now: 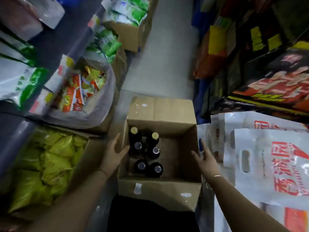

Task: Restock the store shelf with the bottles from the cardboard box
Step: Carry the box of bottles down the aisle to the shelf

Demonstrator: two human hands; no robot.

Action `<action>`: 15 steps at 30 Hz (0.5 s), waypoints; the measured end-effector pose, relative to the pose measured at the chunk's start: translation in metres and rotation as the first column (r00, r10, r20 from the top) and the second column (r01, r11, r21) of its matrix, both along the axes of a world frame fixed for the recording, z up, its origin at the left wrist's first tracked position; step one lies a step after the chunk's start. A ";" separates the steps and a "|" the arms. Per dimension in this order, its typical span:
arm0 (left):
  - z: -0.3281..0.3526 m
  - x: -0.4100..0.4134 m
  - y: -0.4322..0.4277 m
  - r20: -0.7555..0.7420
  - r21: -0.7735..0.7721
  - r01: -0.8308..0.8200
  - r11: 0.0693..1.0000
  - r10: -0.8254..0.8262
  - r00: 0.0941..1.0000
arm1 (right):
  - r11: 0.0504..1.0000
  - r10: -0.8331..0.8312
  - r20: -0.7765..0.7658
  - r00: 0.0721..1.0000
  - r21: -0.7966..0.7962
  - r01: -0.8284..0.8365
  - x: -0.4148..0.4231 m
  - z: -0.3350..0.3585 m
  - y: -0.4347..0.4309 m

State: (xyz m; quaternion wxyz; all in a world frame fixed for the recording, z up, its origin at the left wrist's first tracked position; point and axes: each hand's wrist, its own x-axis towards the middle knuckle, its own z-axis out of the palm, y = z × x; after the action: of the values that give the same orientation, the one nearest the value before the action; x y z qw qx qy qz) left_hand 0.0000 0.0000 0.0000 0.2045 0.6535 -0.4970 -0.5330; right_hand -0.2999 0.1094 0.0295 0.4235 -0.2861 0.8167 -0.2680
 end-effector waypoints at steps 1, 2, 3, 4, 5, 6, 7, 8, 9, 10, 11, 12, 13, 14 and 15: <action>-0.005 0.001 -0.001 -0.015 -0.009 0.000 1.000 0.000 1.000 | 1.000 0.004 0.019 1.000 -0.023 -0.003 0.000 -0.006 -0.001; -0.013 0.001 -0.002 -0.026 -0.026 0.010 1.000 -0.010 1.000 | 0.999 0.019 0.029 0.999 -0.047 -0.018 0.002 -0.013 -0.003; -0.022 0.003 -0.001 -0.021 -0.049 0.026 0.998 -0.027 0.999 | 0.998 0.038 0.027 0.999 -0.057 -0.036 0.002 -0.021 -0.002; -0.031 0.006 -0.001 -0.024 -0.060 0.024 0.998 -0.026 0.999 | 0.997 0.038 0.015 0.999 -0.064 -0.037 0.000 -0.029 -0.001; -0.039 0.006 0.001 -0.029 -0.065 0.017 0.998 -0.019 0.999 | 0.997 0.042 -0.004 0.999 -0.071 -0.042 0.001 -0.035 0.002; -0.044 0.006 0.006 -0.032 -0.070 0.017 0.997 -0.019 0.999 | 0.996 0.044 -0.021 0.999 -0.072 -0.046 0.002 -0.039 0.005; -0.044 0.003 0.009 -0.030 -0.085 0.019 0.996 -0.022 0.999 | 0.996 0.049 -0.025 0.998 -0.077 -0.051 0.002 -0.042 0.008; -0.042 0.000 0.011 -0.029 -0.098 0.023 0.995 -0.026 0.999 | 0.995 0.061 -0.020 0.998 -0.077 -0.062 0.002 -0.044 0.011; -0.043 -0.002 0.013 -0.033 -0.112 0.019 0.994 -0.023 0.999 | 0.995 0.072 -0.024 0.997 -0.074 -0.073 0.001 -0.047 0.012; -0.045 -0.003 0.014 -0.042 -0.125 0.017 0.992 -0.023 0.999 | 0.994 0.078 -0.025 0.997 -0.074 -0.079 0.000 -0.048 0.012; -0.046 -0.004 0.015 -0.057 -0.128 0.010 0.992 -0.017 0.998 | 0.994 0.075 -0.026 0.997 -0.075 -0.076 -0.003 -0.050 0.012; -0.048 -0.003 0.016 -0.071 -0.125 0.008 0.992 -0.017 0.997 | 0.994 0.073 -0.024 0.997 -0.076 -0.075 -0.004 -0.051 0.012; -0.051 -0.001 0.016 -0.083 -0.124 0.009 0.992 -0.019 0.996 | 0.994 0.077 -0.020 0.997 -0.073 -0.078 -0.005 -0.052 0.012; -0.053 0.000 0.016 -0.083 -0.128 0.016 0.992 -0.027 0.996 | 0.994 0.083 -0.019 0.996 -0.068 -0.085 -0.006 -0.053 0.013; -0.054 0.001 0.016 -0.078 -0.133 0.018 0.991 -0.029 0.997 | 0.994 0.087 -0.016 0.996 -0.072 -0.088 -0.006 -0.054 0.014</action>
State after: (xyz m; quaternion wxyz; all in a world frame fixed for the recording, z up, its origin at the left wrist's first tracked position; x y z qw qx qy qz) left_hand 0.0009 0.0158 -0.0543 0.2605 0.6109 -0.5303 -0.5269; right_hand -0.3064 0.1233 -0.0250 0.4190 -0.3385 0.7957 -0.2768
